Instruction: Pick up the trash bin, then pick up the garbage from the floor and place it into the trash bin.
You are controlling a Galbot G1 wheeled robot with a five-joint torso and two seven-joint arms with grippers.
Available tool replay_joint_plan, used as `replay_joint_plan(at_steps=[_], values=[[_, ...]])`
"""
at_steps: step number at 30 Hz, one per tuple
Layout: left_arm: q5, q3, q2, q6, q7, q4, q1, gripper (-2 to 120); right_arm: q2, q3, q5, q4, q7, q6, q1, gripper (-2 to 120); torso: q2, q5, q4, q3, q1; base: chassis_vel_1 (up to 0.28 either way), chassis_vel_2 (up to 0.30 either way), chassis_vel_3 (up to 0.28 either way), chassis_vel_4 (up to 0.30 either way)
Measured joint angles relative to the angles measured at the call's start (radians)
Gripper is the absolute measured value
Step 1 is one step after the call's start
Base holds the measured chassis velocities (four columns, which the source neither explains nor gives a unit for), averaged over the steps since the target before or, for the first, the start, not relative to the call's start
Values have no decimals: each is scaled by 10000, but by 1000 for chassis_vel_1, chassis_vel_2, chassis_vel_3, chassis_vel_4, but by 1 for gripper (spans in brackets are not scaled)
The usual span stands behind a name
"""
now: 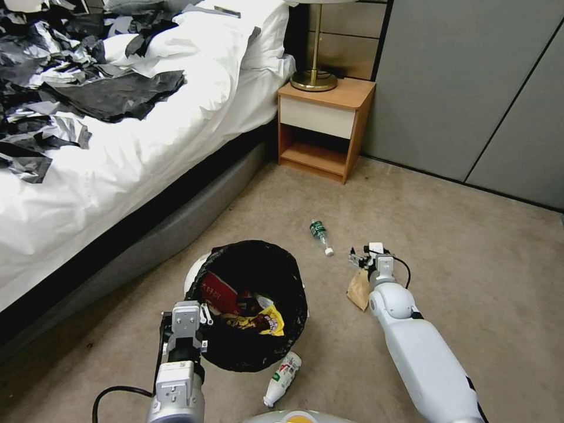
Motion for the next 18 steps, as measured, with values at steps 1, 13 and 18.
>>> replay_joint_plan(at_steps=[1, 13, 18], values=[[0, 5, -2, -2, 0, 8, -1, 0, 38, 36, -63, -317, 4, 12, 120, 100, 0, 0, -1, 0, 0, 0, 0, 0, 0], [56, 47, -17, -18, -4, 43, 37, 0, 209, 310, 331, -2169, -261, 299, 721, 100, 0, 0, -1, 0, 0, 0, 0, 0, 0], [107, 68, -27, -25, -5, 36, 67, 0, 355, 383, 640, -2601, -425, 356, 715, 100, 0, 1, 0, 0, 1, 0, 0, 0, 0]])
